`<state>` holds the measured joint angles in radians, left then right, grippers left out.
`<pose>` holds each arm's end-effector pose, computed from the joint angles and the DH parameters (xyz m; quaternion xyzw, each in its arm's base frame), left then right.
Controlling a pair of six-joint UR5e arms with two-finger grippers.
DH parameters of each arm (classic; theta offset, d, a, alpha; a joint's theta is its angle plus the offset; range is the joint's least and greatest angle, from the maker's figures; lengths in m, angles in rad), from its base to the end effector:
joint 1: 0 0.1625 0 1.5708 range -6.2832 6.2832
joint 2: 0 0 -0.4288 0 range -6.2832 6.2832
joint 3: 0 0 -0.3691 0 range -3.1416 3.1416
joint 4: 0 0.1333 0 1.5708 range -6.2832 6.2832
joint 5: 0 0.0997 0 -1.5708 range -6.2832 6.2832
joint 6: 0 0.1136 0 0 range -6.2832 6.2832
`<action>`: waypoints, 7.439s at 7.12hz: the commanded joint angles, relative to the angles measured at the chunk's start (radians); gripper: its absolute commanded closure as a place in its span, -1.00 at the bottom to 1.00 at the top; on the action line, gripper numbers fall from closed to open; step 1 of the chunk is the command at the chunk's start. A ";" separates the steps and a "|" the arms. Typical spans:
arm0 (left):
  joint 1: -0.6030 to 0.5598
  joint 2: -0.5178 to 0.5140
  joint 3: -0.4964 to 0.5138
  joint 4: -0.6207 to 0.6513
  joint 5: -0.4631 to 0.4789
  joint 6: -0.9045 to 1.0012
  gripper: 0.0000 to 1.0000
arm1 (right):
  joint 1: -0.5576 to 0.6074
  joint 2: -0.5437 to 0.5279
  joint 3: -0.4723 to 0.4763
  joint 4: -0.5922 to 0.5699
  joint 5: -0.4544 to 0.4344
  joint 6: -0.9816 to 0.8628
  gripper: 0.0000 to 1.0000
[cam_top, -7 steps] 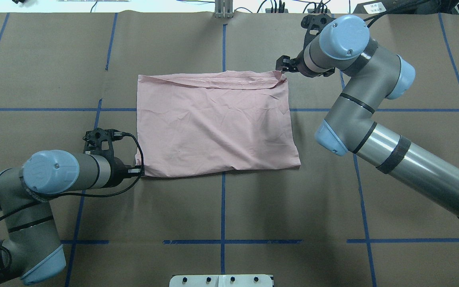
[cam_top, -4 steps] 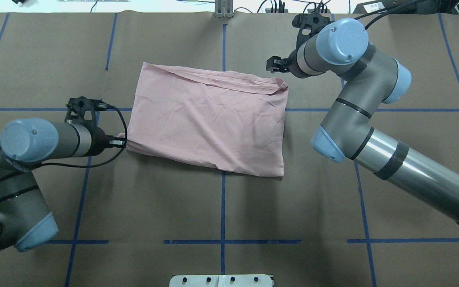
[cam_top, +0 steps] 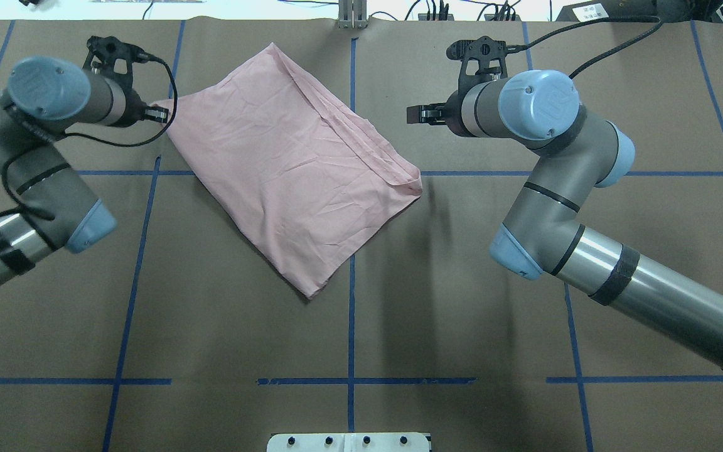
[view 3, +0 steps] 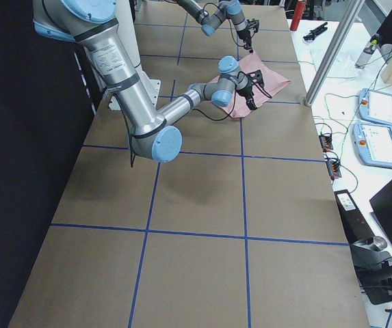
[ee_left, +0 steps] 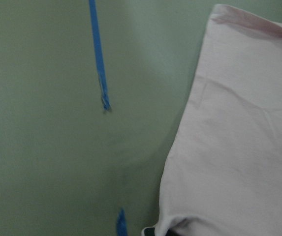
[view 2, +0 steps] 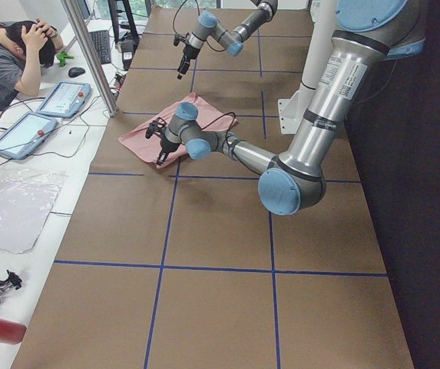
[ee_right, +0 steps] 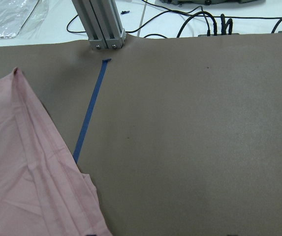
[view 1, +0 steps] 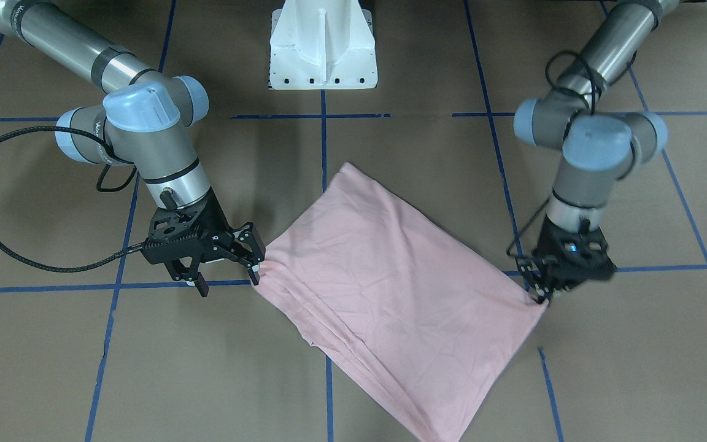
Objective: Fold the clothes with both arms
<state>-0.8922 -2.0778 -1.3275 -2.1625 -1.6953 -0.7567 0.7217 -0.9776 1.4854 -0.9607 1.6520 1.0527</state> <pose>0.3560 -0.6314 0.4398 0.2746 0.3149 -0.0097 0.9085 -0.4493 -0.5607 0.2985 0.2798 -0.4513 0.0647 0.8449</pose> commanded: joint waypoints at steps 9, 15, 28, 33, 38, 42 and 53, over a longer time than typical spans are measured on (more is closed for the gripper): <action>-0.212 -0.111 0.304 -0.283 -0.230 0.277 -1.00 | -0.073 0.365 -0.326 -0.283 0.012 0.114 -0.90; -0.212 -0.111 0.303 -0.287 -0.230 0.272 -1.00 | -0.162 0.398 -0.384 -0.293 0.032 0.440 -0.46; -0.211 -0.107 0.294 -0.289 -0.227 0.246 -1.00 | -0.183 0.378 -0.379 -0.329 0.057 0.444 1.00; -0.211 -0.107 0.294 -0.289 -0.227 0.244 -1.00 | -0.174 0.378 -0.372 -0.326 0.060 0.444 1.00; -0.209 -0.108 0.289 -0.286 -0.231 0.231 -1.00 | -0.153 0.132 0.016 -0.386 0.074 0.446 1.00; -0.153 -0.100 0.193 -0.260 -0.233 0.081 -1.00 | -0.402 -0.158 0.383 -0.385 -0.171 0.685 1.00; 0.682 0.203 -0.621 0.280 0.152 -0.984 -0.21 | -0.455 -0.161 0.383 -0.389 -0.238 0.695 1.00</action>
<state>-0.2344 -1.9011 -1.9561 -1.8831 -1.5526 -1.7267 0.2664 -1.1369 1.8682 -1.3503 1.4143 1.7472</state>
